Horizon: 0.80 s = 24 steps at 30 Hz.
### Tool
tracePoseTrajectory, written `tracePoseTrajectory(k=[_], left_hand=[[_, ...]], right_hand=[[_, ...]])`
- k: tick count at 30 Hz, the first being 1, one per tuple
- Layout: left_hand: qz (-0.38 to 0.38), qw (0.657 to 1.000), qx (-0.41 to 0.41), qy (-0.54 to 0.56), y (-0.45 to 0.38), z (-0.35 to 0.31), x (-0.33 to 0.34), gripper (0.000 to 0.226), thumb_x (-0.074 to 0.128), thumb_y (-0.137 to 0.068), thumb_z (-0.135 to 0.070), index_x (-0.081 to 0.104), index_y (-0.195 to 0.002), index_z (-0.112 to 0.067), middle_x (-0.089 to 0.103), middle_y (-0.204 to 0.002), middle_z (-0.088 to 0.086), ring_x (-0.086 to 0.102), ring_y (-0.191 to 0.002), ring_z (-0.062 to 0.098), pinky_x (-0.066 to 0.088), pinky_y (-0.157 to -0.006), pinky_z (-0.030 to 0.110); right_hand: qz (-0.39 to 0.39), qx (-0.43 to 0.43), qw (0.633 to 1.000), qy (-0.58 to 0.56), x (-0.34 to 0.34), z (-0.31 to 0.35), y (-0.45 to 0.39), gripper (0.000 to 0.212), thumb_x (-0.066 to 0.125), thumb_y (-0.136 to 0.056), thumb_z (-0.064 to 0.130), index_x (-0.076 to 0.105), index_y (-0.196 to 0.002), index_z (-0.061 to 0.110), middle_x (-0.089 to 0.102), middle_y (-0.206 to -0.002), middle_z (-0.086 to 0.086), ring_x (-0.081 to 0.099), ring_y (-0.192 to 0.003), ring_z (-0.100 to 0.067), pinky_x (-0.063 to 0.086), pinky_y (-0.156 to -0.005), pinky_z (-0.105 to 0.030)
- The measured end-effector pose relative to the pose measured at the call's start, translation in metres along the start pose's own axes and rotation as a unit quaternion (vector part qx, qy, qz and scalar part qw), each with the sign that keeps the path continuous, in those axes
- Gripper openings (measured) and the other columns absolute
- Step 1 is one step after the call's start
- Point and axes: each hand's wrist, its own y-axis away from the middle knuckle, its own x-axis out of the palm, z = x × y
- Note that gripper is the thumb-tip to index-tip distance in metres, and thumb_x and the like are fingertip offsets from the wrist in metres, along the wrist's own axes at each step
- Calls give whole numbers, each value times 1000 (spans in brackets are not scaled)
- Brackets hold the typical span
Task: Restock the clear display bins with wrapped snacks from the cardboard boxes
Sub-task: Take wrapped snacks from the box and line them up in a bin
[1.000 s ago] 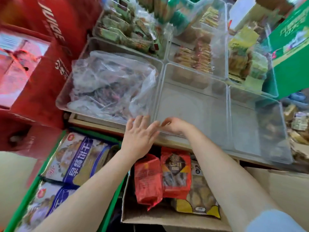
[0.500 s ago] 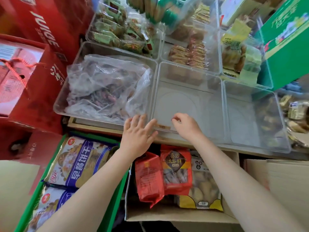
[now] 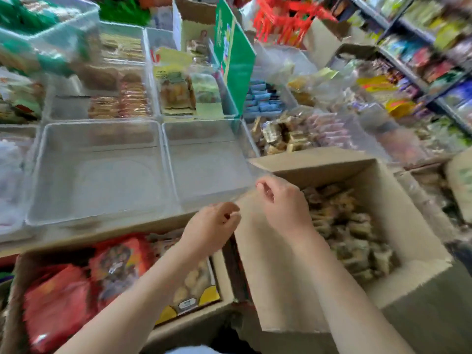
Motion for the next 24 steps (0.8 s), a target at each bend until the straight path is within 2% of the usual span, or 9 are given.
tracePoseTrajectory(k=[3, 5, 8, 10, 12, 15, 19, 21, 24], left_hand=[[-30, 996, -2, 86, -14, -68, 57, 48, 54, -98, -48, 43, -143, -33, 46, -146, -4, 47, -132, 16, 42, -108, 40], [-54, 990, -37, 122, -22, -99, 84, 72, 59, -96, -47, 22, -156, -31, 30, -159, -6, 31, -144, 14, 31, -116, 38], [-116, 979, -71, 150, -36, -114, 112, 89, 66, -94, -32, 7, -161, -31, 25, -163, -8, 25, -148, 10, 26, -121, 39], [-144, 969, -91, 179, -41, -111, 121, 87, 64, -95, -21, 9, -158, -42, 30, -162, -11, 30, -147, 9, 30, -121, 43], [-165, 959, -109, 201, -43, -106, 123, 81, 62, -96, -19, 15, -154, -51, 36, -155, -20, 38, -141, 7, 37, -117, 45], [-173, 958, -118, 198, -42, -105, 119, 75, 61, -99, -20, 20, -155, -49, 35, -141, -30, 40, -138, 9, 39, -115, 43], [-172, 962, -110, 183, -40, -105, 118, 74, 59, -100, -21, 18, -154, -50, 33, -136, -33, 39, -139, 9, 39, -111, 36], [-176, 960, -109, 190, -40, -102, 120, 73, 59, -100, -21, 18, -154, -51, 34, -135, -34, 38, -136, 6, 40, -108, 34], [-182, 957, -106, 198, -40, -103, 122, 73, 59, -100, -19, 19, -154, -48, 33, -137, -32, 37, -132, 4, 40, -108, 34]], right_hand=[[-22, 66, 997, -17, -39, -86, 2, 15, 52, -98, 18, 66, -94, 13, 64, -85, 3, 56, -74, -16, 46, -65, -33], [29, 105, 994, -3, -48, -136, -2, 17, 49, -99, 21, 65, -97, 14, 65, -93, 0, 59, -81, -20, 51, -69, -37], [120, 131, 984, 22, -44, -191, -13, 16, 49, -100, 24, 62, -107, 17, 57, -104, 0, 58, -93, -23, 47, -69, -34], [156, 131, 978, 48, -34, -219, -20, 23, 52, -99, 21, 57, -121, 16, 54, -116, -4, 54, -110, -27, 49, -77, -36], [194, 141, 967, 83, -21, -240, -27, 41, 55, -97, 16, 47, -137, 15, 48, -133, -10, 46, -126, -32, 48, -93, -43], [248, 147, 945, 153, -1, -254, -28, 61, 55, -95, 7, 32, -150, 16, 43, -144, -14, 43, -131, -34, 43, -102, -43], [170, 96, 956, 219, 17, -260, -22, 55, 50, -95, 3, 38, -147, 18, 48, -140, -12, 46, -129, -33, 40, -103, -44], [169, 81, 956, 225, 14, -260, -22, 54, 53, -93, 2, 44, -143, 21, 52, -136, -10, 45, -127, -32, 37, -104, -45], [139, 82, 975, 154, -3, -256, -20, 44, 61, -90, 6, 54, -130, 23, 57, -124, -7, 49, -121, -31, 39, -100, -46]])
